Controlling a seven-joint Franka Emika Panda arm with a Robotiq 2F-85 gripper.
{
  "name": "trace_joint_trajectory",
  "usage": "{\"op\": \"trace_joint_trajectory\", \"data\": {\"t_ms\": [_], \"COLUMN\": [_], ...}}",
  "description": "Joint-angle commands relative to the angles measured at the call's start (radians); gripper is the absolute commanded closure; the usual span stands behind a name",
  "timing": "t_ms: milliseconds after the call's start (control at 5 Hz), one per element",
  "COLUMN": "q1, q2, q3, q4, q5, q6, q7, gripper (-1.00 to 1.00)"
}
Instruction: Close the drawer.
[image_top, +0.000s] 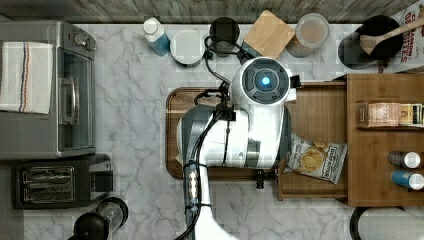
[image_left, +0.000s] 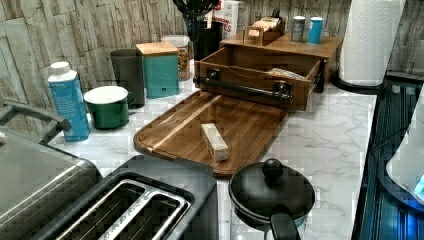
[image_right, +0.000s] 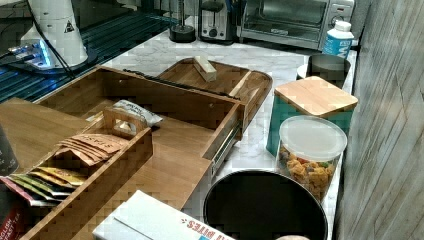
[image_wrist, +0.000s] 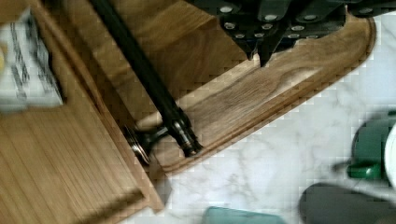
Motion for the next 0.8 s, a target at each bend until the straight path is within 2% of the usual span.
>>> {"op": "trace_joint_trajectory", "data": {"t_ms": [200,600,800], "q1": [0.034,-0.006,-0.007], "q2": [0.082,0.119,0.139], "q3": [0.033,0.023,0.003], "q4": [-0.04,-0.111,-0.14], "q5": [-0.135,-0.189,-0.145], "q6": [0.011,0.133,0.16], "q7": [-0.286,-0.333,-0.341], "gripper": [1.0,1.0,1.0]}}
